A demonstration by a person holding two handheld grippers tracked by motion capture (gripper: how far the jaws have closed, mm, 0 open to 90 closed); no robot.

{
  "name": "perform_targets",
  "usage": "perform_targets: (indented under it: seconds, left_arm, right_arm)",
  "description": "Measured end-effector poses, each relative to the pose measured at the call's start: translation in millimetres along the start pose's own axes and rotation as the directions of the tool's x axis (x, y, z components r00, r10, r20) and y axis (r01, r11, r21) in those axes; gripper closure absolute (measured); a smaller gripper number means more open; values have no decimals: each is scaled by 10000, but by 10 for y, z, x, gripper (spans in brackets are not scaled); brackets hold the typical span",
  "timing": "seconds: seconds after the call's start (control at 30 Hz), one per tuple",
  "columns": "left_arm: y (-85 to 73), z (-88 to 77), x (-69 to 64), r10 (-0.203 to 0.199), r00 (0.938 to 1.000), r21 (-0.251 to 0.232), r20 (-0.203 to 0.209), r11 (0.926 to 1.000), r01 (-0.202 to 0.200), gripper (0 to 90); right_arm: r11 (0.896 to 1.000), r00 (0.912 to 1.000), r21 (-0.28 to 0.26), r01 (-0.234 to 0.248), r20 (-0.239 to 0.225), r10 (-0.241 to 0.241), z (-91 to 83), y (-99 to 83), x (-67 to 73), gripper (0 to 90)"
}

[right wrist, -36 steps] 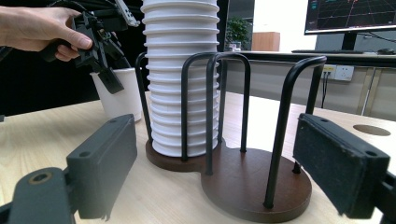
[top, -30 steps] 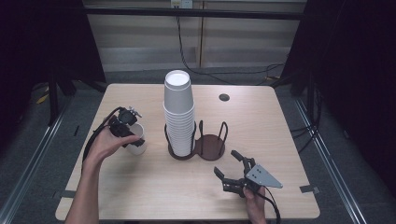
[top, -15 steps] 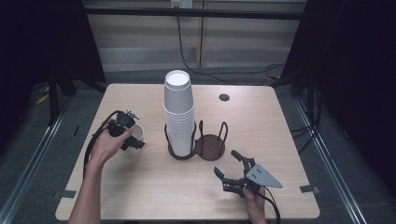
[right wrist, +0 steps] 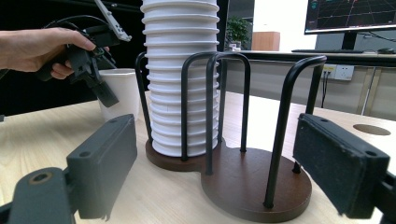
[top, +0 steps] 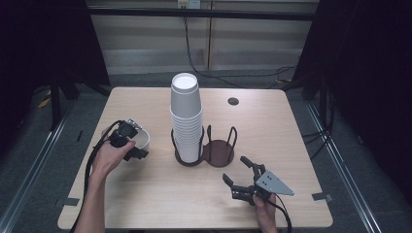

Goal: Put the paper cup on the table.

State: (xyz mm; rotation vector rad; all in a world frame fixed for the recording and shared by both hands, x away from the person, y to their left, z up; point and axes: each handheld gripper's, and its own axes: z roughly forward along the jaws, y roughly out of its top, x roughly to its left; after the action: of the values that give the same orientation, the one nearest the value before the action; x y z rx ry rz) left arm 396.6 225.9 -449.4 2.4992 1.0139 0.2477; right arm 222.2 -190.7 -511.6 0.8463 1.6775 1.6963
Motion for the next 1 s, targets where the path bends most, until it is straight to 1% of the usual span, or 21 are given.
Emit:
perform_targets:
  seconds: [0.07, 0.17, 0.2, 0.3, 0.37, 0.4, 0.43, 0.5, 0.53, 0.57, 0.6, 0.67, 0.7, 0.73, 0.77, 0.8, 0.83, 0.87, 0.9, 0.97, 1.0]
  left_arm:
    - [-62, -38, -2, -20, 9998, -362, 194, 9993, 27, 147]
    - [-91, -35, -13, 18, 9996, -425, 288, 9991, -6, 148]
    - [-108, -28, -7, 53, 9994, -569, 352, 9984, -33, 150]
    - [-199, 26, -13, -271, 9979, -808, 594, 9962, 318, 155]
    - [-223, 41, -10, -346, 9971, -871, 676, 9954, 404, 155]
    - [-268, 64, 1, -573, 9956, -963, 739, 9933, 643, 155]
    - [-268, 64, 1, -573, 9956, -963, 739, 9933, 643, 155]
    - [-310, 66, -8, -839, 9941, -999, 685, 9909, 905, 156]
    - [-340, 59, -23, -998, 9923, -1307, 735, 9854, 1088, 156]
    - [-358, 51, -21, -1029, 9919, -1394, 744, 9838, 1126, 157]
    - [-384, 52, -38, -1034, 9938, -1286, 400, 9858, 1077, 157]
    - [-401, 45, -52, -1048, 9938, -1330, 373, 9851, 1088, 155]
    - [-419, 32, -63, -1081, 9928, -1573, 523, 9808, 1151, 155]
    - [-444, 0, -82, -1260, 9899, -1817, 642, 9739, 1358, 160]
    - [-444, 0, -82, -1260, 9899, -1817, 642, 9739, 1358, 160]
    - [-448, -7, -111, -1272, 9917, -1841, 178, 9745, 1283, 160]
    - [-456, -18, -138, -1254, 9921, -1959, -105, 9731, 1209, 155]
    - [-478, -55, -173, -1157, 9933, -2314, 5, 9663, 1126, 159]
    - [-478, -55, -173, -1157, 9933, -2314, 5, 9663, 1126, 167]
    - [-515, -83, -191, -1277, 9918, -2496, 2, 9604, 1237, 163]
    - [-554, -105, -207, -1396, 9902, -2815, -22, 9502, 1333, 160]
  right_arm:
    - [10000, 10000, 7, -10, 2, 9, 0, 0, 0, 133]
    - [10000, 10000, 8, -10, 2, 10, 0, 0, 0, 133]
    - [10000, 10000, 5, -8, 2, 8, 1, 0, 0, 133]
    - [10000, 10000, 0, 1, 4, -1, 0, 0, 0, 133]
    - [10000, 10000, -1, -3, 3, 3, 0, 0, 0, 133]
    - [10000, 10000, -2, -2, 0, 2, 0, 0, 0, 133]
    - [10000, 10000, -2, -2, 0, 2, 0, 0, 0, 133]
    - [10000, 10000, -9, 12, -7, -12, 0, 0, -1, 132]
    - [10000, 10000, -11, 13, -8, -13, 0, 0, -1, 133]
    - [10000, 10000, -4, 0, -2, 0, 0, 0, 0, 132]
    - [10000, 10000, -8, 9, -5, -9, 0, 0, 0, 132]
    - [10000, 10000, -13, 18, -6, -18, 0, 0, -1, 132]
    - [10000, 10000, -13, 18, -6, -18, 0, 0, -1, 132]
    - [10000, 10000, -3, -2, 0, 2, 0, 0, 0, 133]
    - [10000, 10000, -3, -2, 0, 2, 0, 0, 0, 133]
    - [10000, 10000, -4, 1, 1, -1, 0, 0, 0, 132]
    - [10000, 10000, 0, -1, -9, 1, -1, 0, 0, 133]
    - [10000, 10000, -14, 17, -9, -17, -2, 0, 0, 132]
    - [10000, 10000, -14, 17, -9, -17, -2, 0, 0, 132]
    - [10000, 10000, -16, 20, -11, -20, -2, 0, 0, 132]
    - [10000, 10000, -23, 31, -8, -31, -2, 0, -1, 132]
